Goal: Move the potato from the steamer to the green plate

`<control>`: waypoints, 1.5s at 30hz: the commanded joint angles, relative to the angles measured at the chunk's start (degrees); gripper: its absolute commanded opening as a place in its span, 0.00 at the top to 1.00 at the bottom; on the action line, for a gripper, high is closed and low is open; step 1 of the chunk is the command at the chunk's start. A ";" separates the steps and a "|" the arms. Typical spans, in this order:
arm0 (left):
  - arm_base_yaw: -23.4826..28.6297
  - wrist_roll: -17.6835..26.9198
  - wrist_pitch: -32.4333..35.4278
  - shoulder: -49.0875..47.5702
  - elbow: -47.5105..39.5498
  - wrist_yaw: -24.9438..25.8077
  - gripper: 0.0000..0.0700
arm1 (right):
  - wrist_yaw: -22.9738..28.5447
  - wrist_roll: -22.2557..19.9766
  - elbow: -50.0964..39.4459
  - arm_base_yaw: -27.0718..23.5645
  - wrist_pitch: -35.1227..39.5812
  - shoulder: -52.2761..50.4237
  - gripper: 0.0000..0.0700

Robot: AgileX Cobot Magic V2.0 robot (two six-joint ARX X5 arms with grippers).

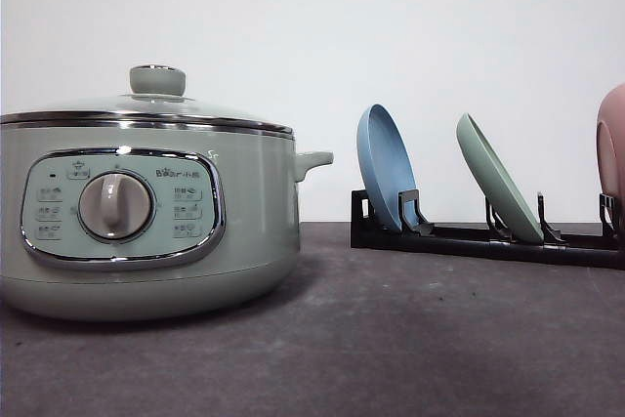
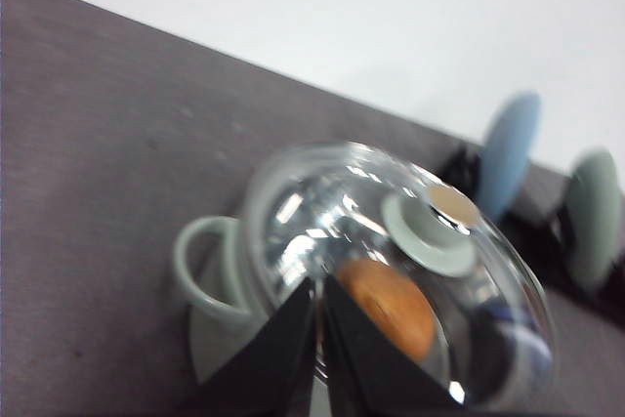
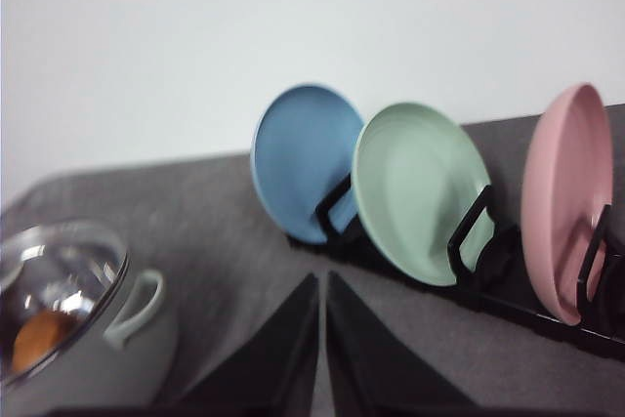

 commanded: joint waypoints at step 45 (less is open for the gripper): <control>-3.76 18.46 -17.91 19.11 19.91 11.99 0.20 | -8.21 -10.39 23.38 0.04 -20.40 24.94 0.20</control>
